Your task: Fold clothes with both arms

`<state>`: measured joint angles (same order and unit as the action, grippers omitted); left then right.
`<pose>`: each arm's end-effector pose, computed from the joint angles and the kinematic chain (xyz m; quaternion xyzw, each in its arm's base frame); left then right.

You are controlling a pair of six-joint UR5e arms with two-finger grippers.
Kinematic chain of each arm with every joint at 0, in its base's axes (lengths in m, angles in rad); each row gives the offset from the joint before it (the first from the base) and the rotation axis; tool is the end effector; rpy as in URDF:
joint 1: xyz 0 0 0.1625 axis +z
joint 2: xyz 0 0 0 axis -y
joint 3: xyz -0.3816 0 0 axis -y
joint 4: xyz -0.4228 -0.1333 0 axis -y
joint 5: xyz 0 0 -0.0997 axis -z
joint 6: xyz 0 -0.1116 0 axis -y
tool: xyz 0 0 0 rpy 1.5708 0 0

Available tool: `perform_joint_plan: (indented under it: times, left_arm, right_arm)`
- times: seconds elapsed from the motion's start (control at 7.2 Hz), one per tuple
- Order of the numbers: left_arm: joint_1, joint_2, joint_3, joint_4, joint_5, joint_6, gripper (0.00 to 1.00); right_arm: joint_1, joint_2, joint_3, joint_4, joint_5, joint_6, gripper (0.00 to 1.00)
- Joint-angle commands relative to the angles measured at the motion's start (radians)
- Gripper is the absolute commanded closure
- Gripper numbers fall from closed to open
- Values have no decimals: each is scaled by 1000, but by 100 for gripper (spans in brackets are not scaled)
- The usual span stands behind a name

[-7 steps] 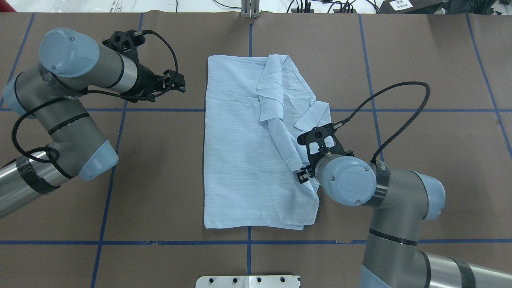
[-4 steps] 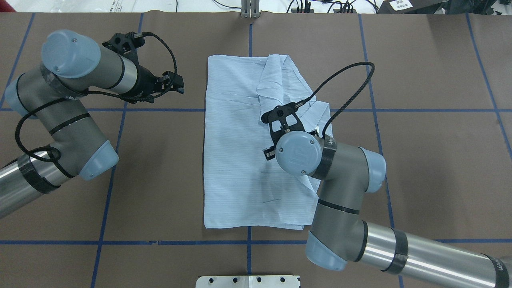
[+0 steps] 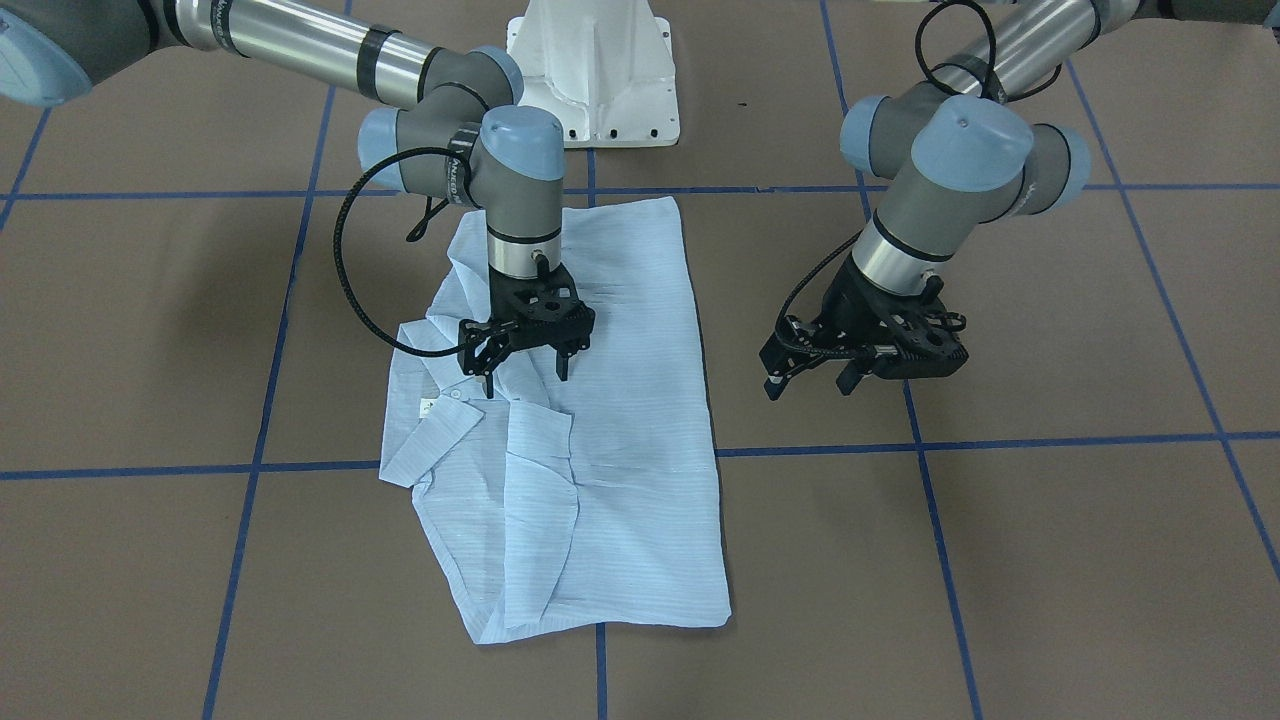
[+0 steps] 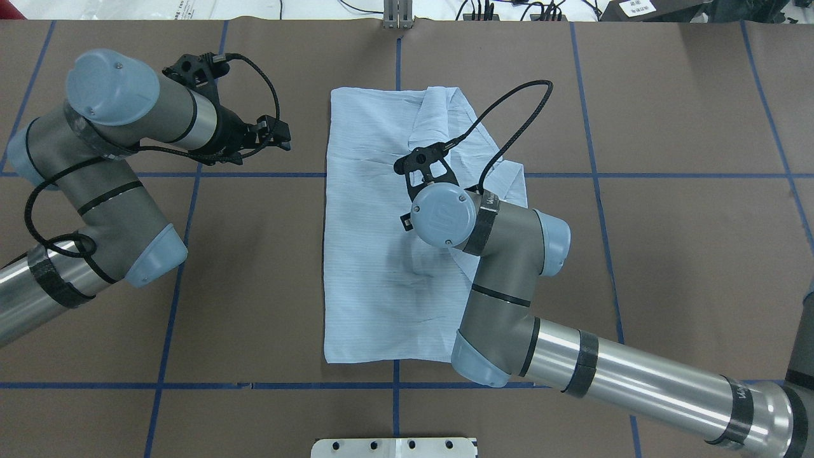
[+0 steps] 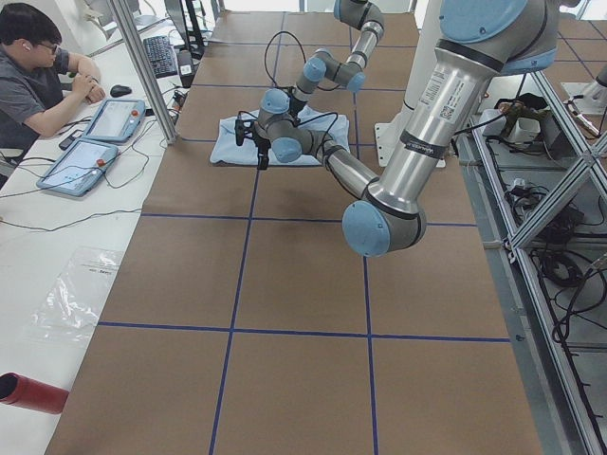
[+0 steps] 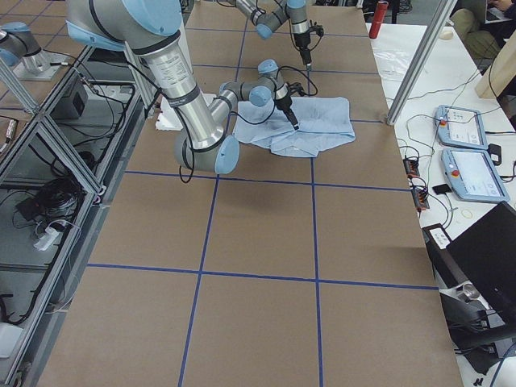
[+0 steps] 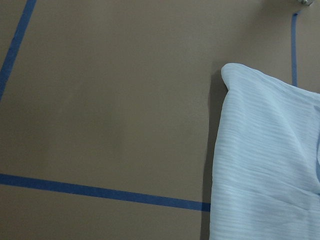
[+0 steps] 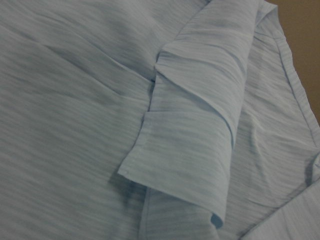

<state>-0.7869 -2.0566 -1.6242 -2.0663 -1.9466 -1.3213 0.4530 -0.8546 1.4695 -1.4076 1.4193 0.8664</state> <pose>0.4155 -0.5476 0.2502 0.0996 0.5025 -0.1376 0.8477 -0.6035 -0.4608 0.2150 0.2655 -0.2783 -0.0872 0.9189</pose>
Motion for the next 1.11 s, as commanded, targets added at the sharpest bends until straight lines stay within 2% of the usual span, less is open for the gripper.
perform_joint_plan:
  times: [0.0,0.42,0.69,0.83,0.97]
  left_arm:
    - [2,-7,1,0,0,-1,0]
    - [2,-11,-2,0,0,-3,0]
    - [11,-14,0,0,0,-9,0]
    - [14,-14,-2,0,0,-12,0]
    - [14,-19,0,0,0,-9,0]
  right_arm:
    - [12,-18,-5,1,3,-18,0]
    - [51,-76,14,4,16,-79,0]
    - [172,-191,110,6,132,-223,0]
    - [194,-252,135,6,145,-262,0]
    - [214,-257,137,7,150,-274,0]
